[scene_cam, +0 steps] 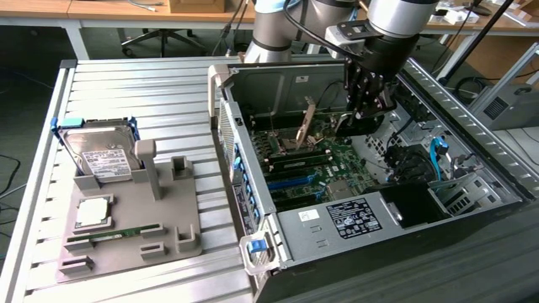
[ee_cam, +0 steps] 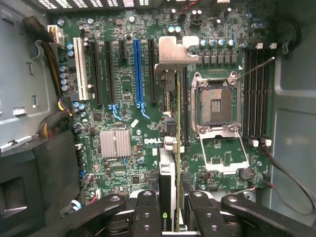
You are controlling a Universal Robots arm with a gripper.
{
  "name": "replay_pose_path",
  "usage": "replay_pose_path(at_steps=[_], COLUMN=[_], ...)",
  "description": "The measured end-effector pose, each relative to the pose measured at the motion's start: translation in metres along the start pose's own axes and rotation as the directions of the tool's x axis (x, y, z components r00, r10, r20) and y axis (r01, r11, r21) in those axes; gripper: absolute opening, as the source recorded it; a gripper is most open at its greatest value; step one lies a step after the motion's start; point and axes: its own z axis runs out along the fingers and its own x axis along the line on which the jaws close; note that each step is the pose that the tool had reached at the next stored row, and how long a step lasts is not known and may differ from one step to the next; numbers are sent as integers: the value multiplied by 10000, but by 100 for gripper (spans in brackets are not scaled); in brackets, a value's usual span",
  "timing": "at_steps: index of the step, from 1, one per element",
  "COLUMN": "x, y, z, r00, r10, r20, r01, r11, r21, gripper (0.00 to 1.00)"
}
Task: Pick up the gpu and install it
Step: 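Insert the gpu into the slot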
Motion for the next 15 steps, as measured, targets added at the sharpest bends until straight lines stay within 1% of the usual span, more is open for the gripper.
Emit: replay_pose_path(at_steps=[9,15], x=[2,5], y=[0,6], z=[1,4], r00=[10000,10000], r10=[2,-2], r20=[-1,-40], r01=[-2,2], r11=[10000,10000], r21=[1,2], gripper=[27,27])
